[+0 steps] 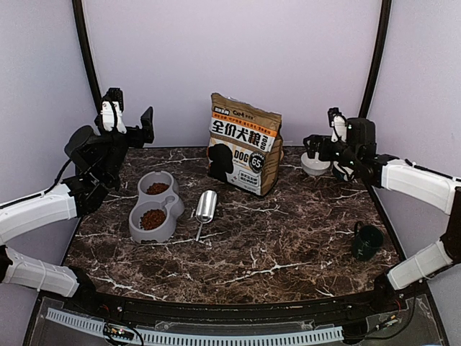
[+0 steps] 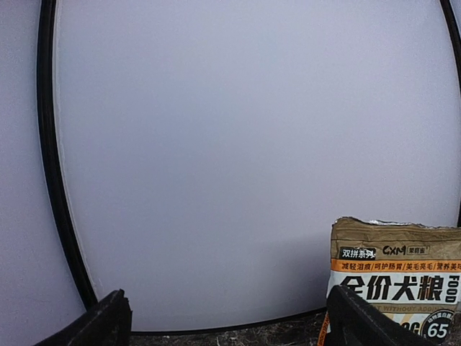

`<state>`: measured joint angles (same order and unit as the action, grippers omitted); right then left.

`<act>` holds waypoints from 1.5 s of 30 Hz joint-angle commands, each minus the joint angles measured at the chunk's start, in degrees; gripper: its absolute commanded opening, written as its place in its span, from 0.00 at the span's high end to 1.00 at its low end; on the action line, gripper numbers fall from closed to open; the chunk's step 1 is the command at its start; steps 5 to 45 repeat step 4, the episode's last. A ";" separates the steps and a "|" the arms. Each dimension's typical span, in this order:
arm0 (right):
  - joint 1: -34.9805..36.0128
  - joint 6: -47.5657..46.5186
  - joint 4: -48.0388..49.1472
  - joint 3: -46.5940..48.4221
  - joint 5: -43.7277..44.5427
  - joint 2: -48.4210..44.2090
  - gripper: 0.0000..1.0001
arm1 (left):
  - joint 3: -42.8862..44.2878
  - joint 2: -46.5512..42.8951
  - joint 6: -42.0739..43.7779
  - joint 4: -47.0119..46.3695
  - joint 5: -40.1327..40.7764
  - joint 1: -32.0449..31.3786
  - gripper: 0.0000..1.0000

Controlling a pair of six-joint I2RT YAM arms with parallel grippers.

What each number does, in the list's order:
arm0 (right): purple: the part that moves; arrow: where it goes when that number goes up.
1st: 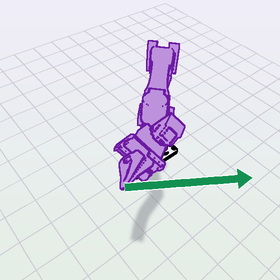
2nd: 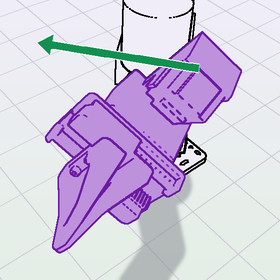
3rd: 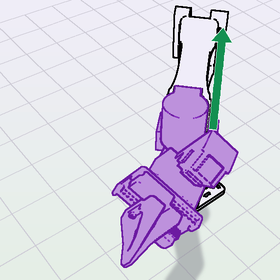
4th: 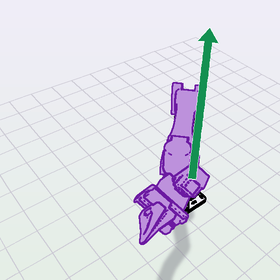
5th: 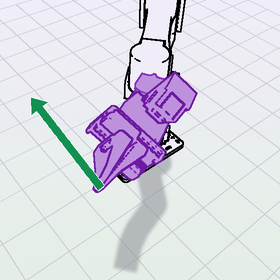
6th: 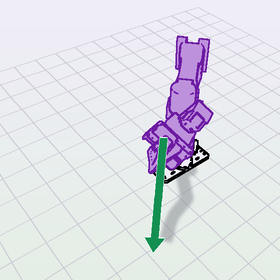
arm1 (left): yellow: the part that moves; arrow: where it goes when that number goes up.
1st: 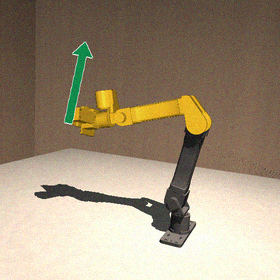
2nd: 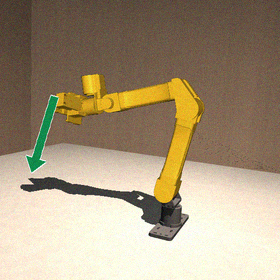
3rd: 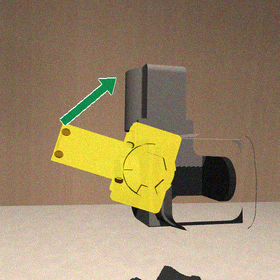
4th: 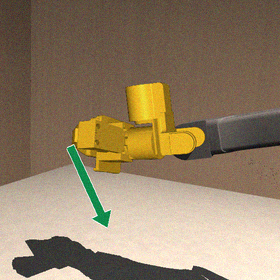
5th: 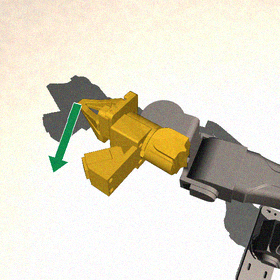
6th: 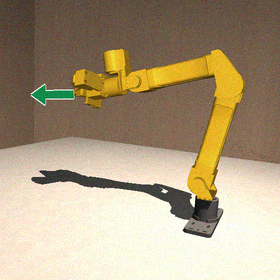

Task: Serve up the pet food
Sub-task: Reset both arms

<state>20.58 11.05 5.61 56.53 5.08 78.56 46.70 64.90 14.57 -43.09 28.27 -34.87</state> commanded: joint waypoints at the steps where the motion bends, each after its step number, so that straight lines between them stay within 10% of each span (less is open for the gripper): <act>1: 0.14 1.36 6.04 -2.06 -3.39 -3.63 0.00 | -0.25 -0.83 -0.18 -0.34 -0.05 0.33 0.03; 45: 0.10 0.70 6.32 -2.50 -2.67 -4.97 0.00 | -0.22 -1.04 -0.32 -0.24 -0.28 0.33 0.03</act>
